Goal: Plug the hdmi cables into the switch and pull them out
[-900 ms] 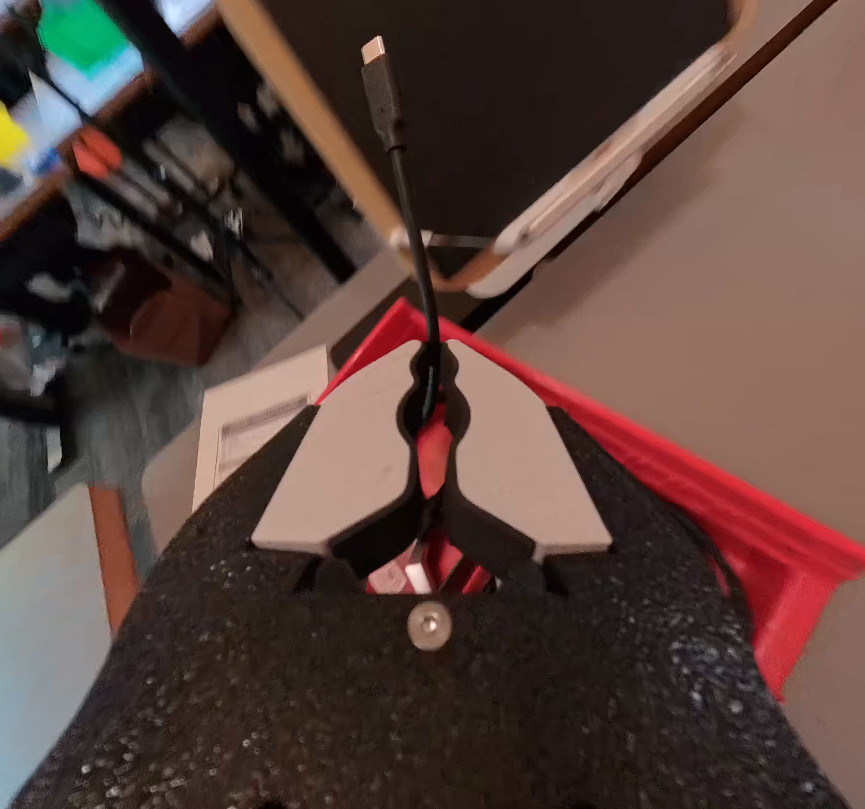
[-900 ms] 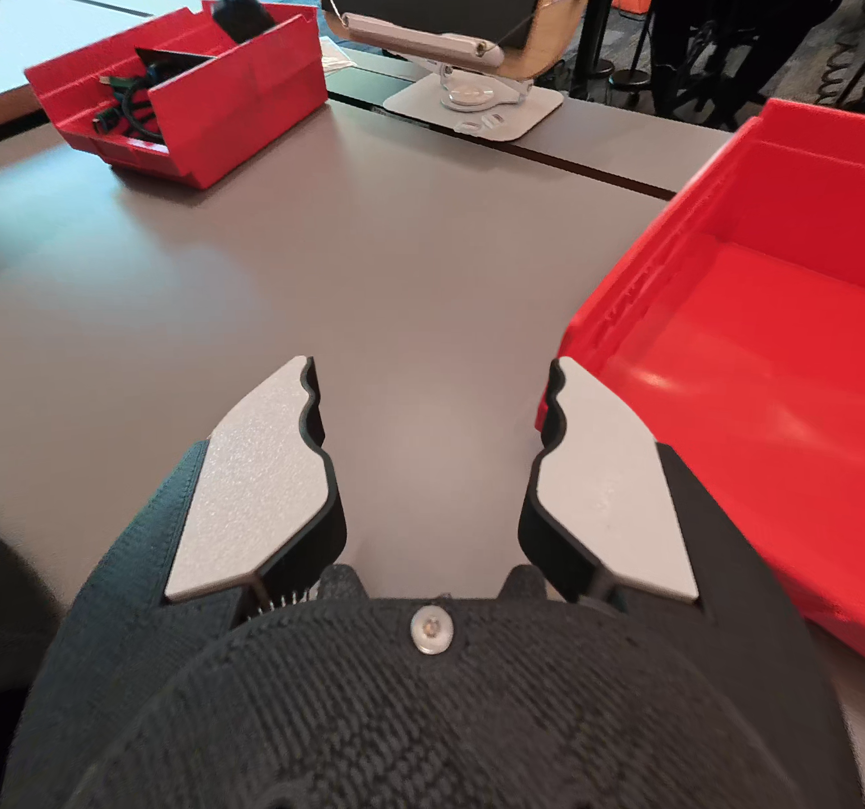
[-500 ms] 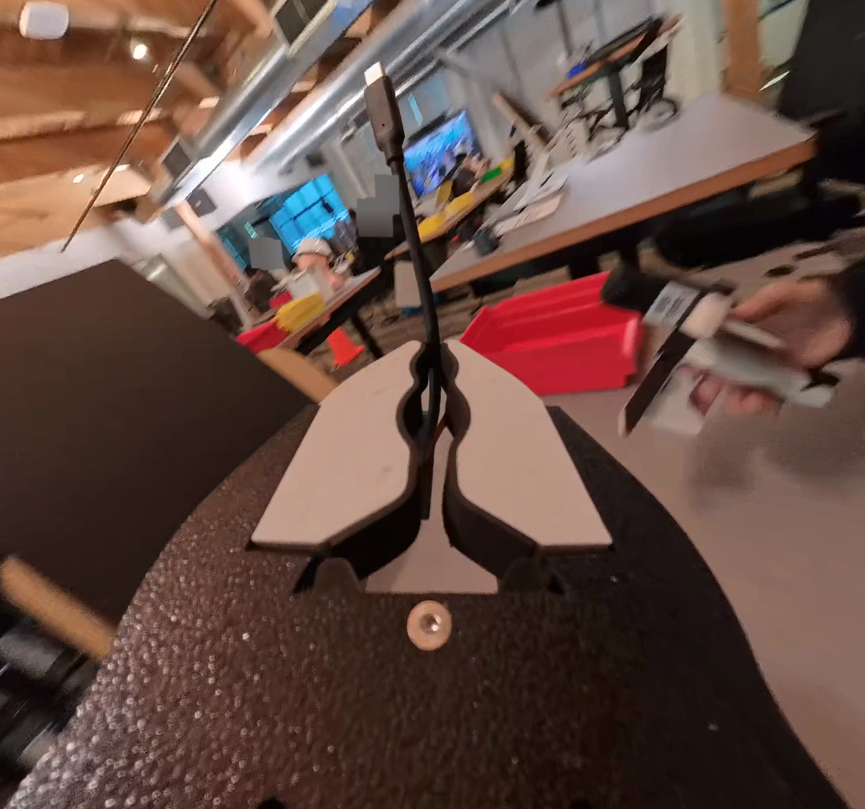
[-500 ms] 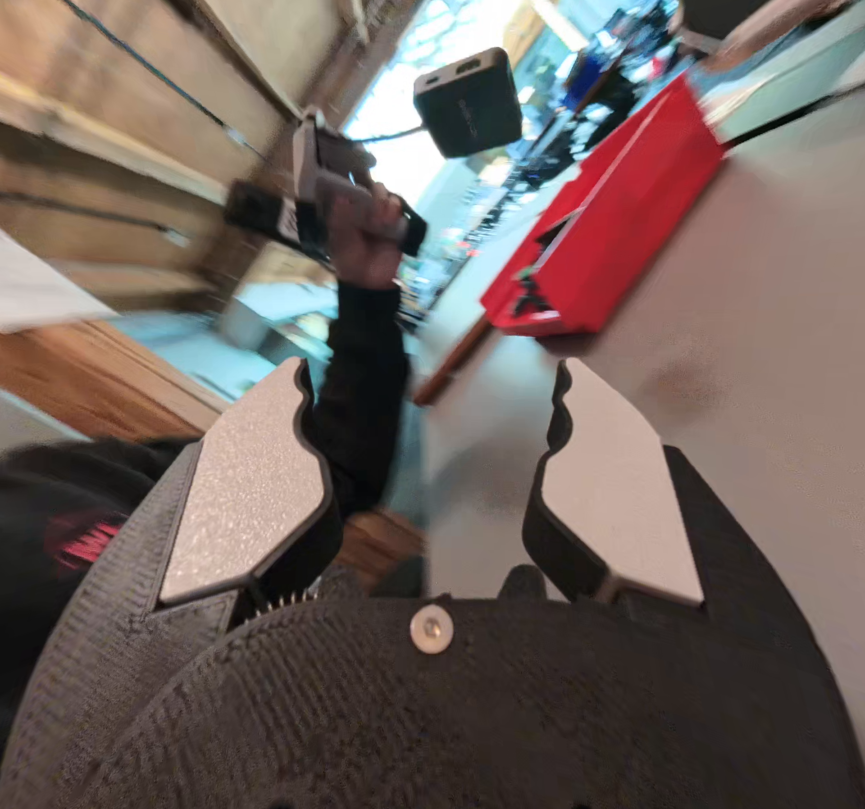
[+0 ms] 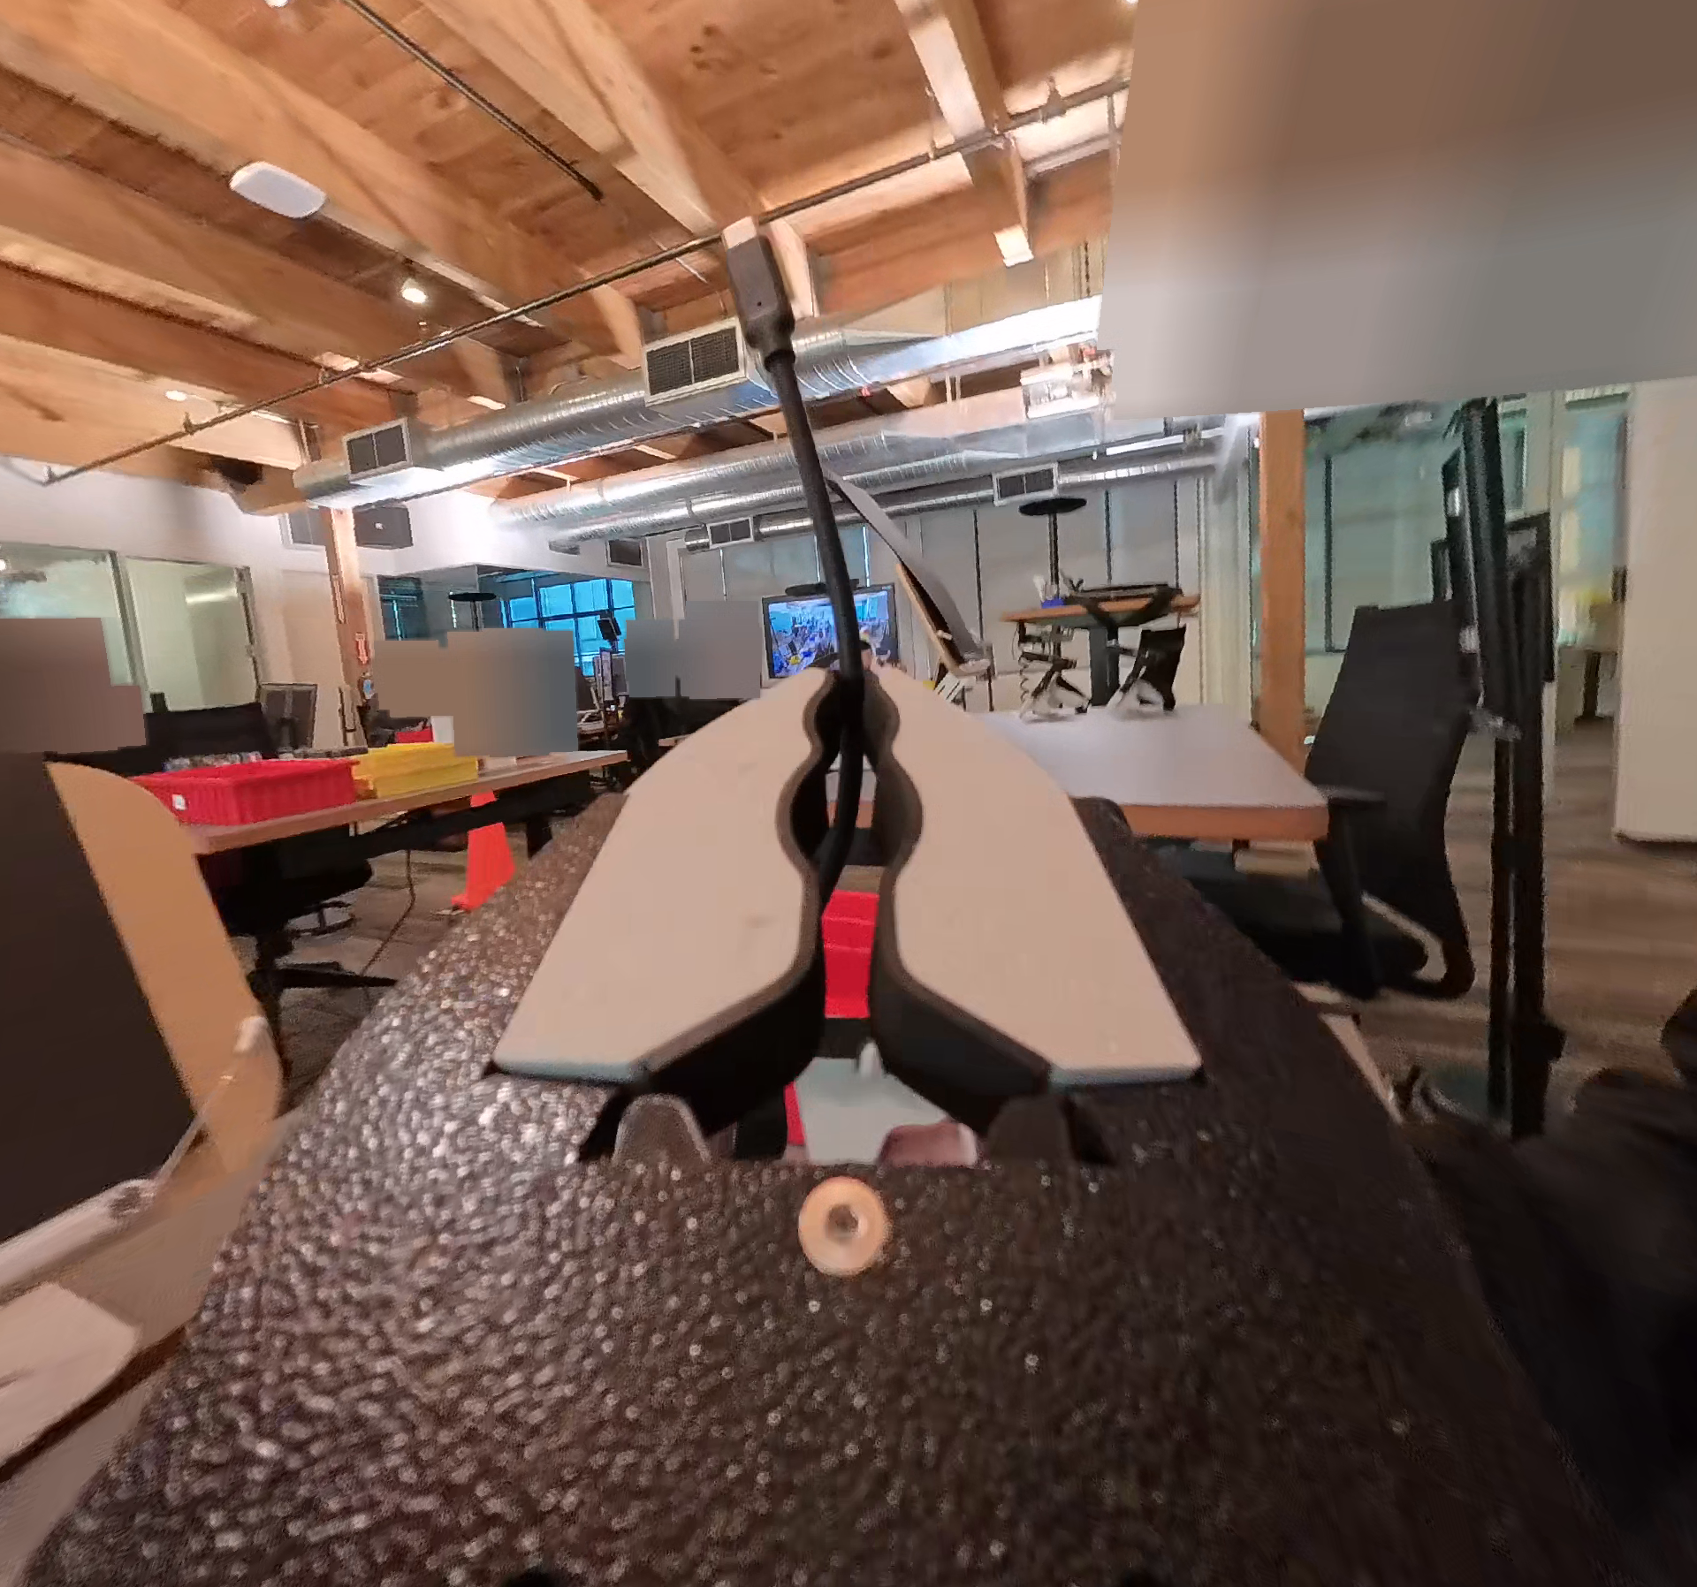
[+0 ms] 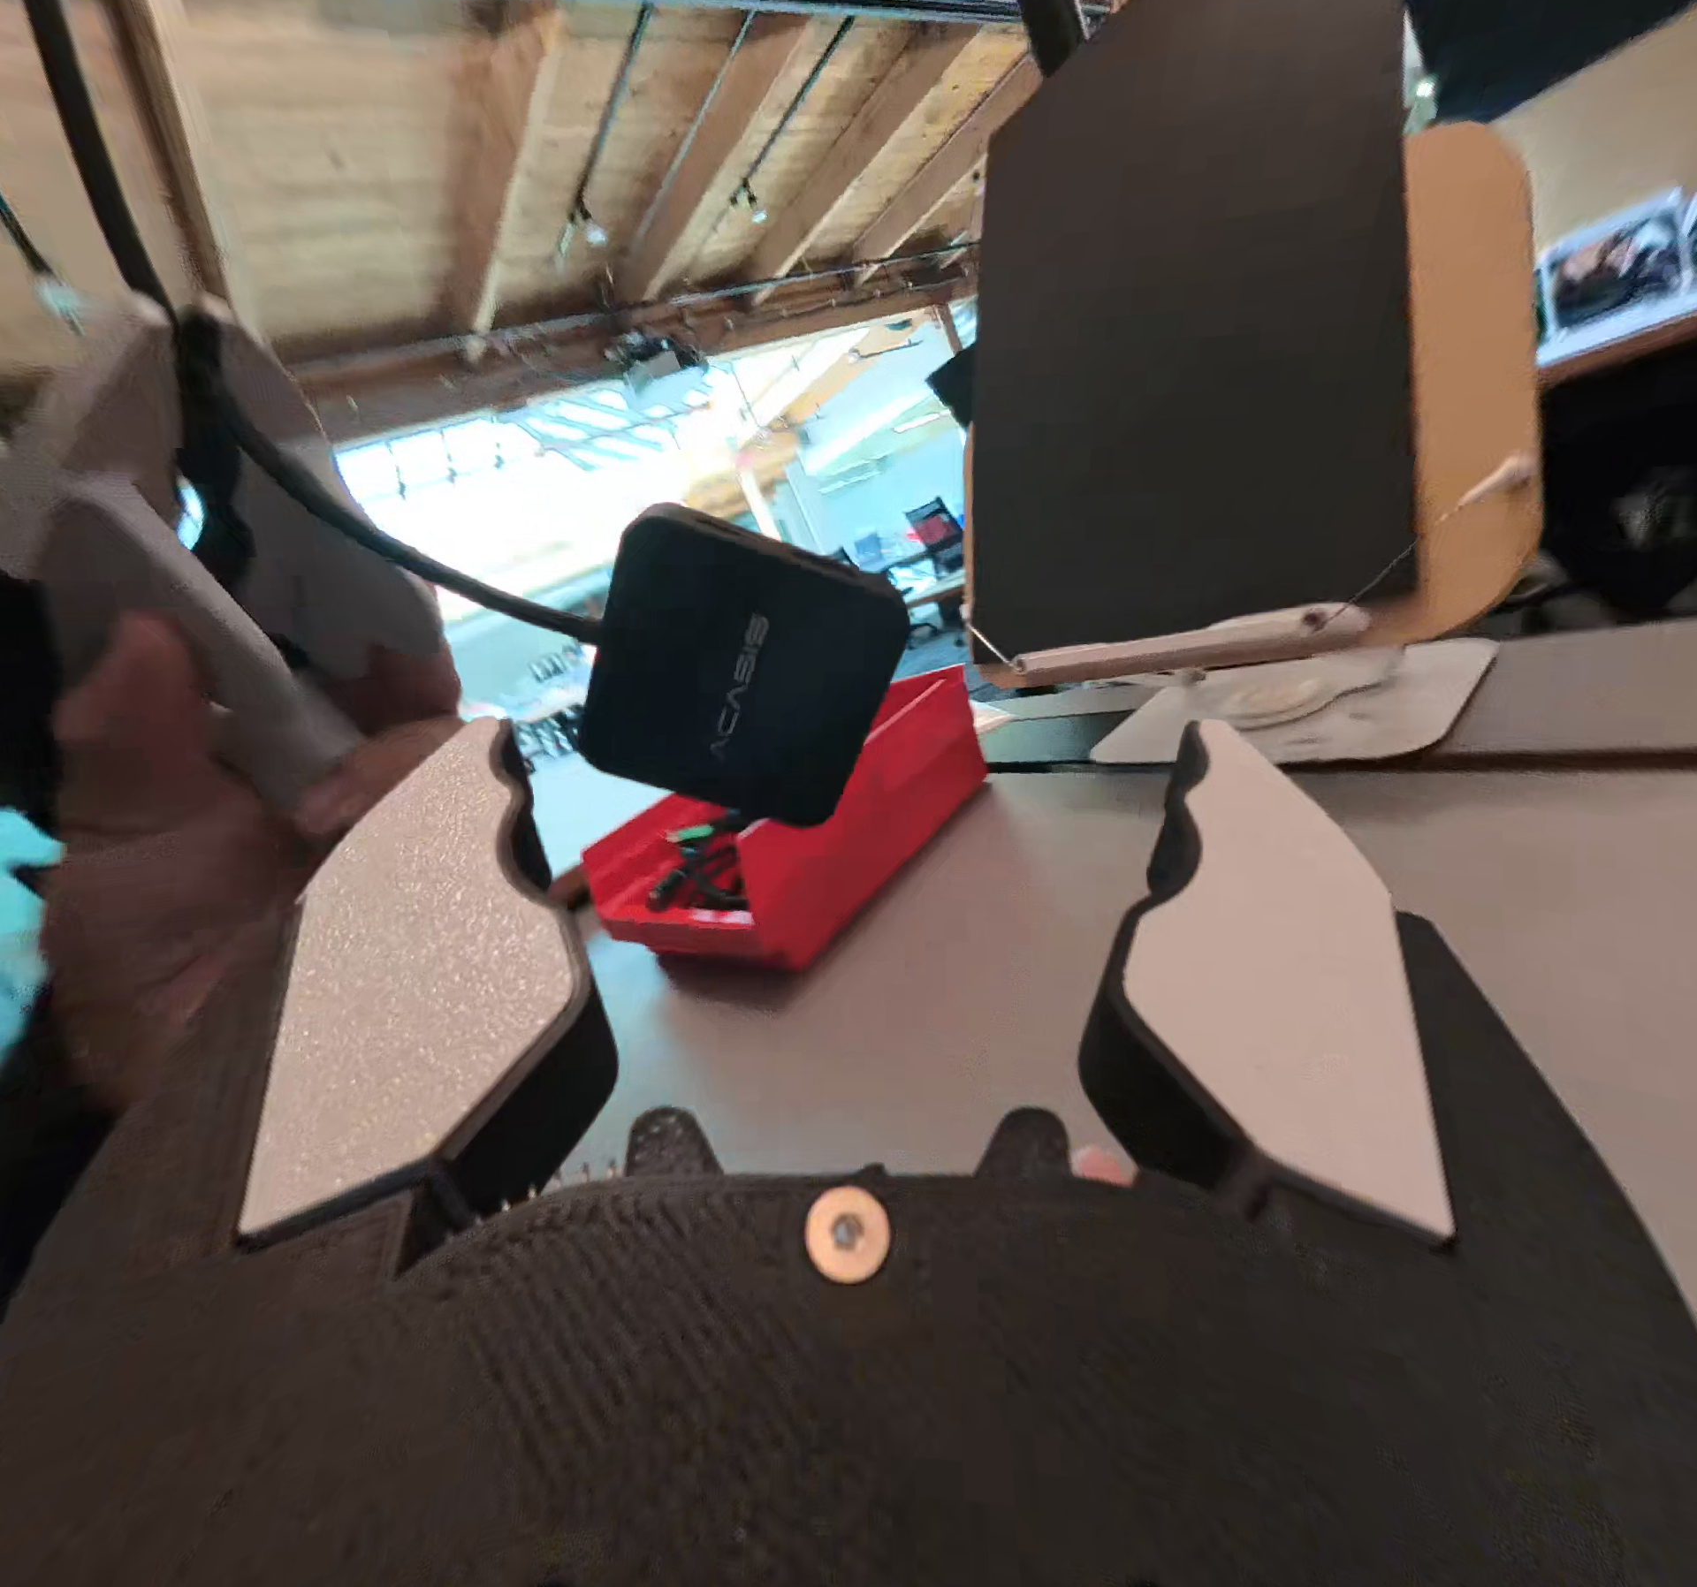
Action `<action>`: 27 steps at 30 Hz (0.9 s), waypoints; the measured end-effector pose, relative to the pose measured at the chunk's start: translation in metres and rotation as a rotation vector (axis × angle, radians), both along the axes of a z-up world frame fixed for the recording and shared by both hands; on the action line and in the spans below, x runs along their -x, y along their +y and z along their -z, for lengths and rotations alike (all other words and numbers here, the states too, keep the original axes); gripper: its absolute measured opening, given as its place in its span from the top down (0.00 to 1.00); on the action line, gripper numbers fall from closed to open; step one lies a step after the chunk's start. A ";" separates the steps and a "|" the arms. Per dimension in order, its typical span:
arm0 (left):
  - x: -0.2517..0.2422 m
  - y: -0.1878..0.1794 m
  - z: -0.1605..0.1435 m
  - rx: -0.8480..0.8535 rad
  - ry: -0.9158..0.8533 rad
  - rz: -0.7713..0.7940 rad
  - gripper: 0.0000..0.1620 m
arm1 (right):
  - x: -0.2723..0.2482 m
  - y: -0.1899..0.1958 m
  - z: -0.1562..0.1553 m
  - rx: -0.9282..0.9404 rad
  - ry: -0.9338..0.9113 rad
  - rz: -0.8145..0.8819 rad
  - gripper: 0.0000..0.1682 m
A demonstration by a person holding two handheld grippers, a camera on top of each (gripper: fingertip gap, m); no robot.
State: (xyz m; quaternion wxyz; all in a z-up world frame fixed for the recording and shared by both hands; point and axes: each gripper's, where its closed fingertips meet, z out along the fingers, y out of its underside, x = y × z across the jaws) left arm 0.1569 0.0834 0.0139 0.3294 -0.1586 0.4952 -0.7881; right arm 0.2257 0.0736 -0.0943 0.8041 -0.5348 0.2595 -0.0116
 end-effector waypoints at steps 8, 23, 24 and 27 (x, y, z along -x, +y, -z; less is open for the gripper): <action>0.004 -0.020 0.000 0.077 0.028 -0.004 0.98 | 0.018 0.019 0.010 0.044 0.048 -0.135 0.32; 0.010 -0.020 0.026 -0.078 0.065 -0.157 0.95 | 0.010 0.003 0.010 0.296 -0.063 -0.174 0.53; 0.008 -0.011 0.032 -0.086 0.102 -0.203 0.90 | 0.001 -0.005 0.011 0.378 -0.109 -0.134 0.54; 0.008 0.031 0.037 -0.140 0.185 -0.445 0.73 | -0.026 -0.030 0.015 0.613 -0.226 -0.033 0.54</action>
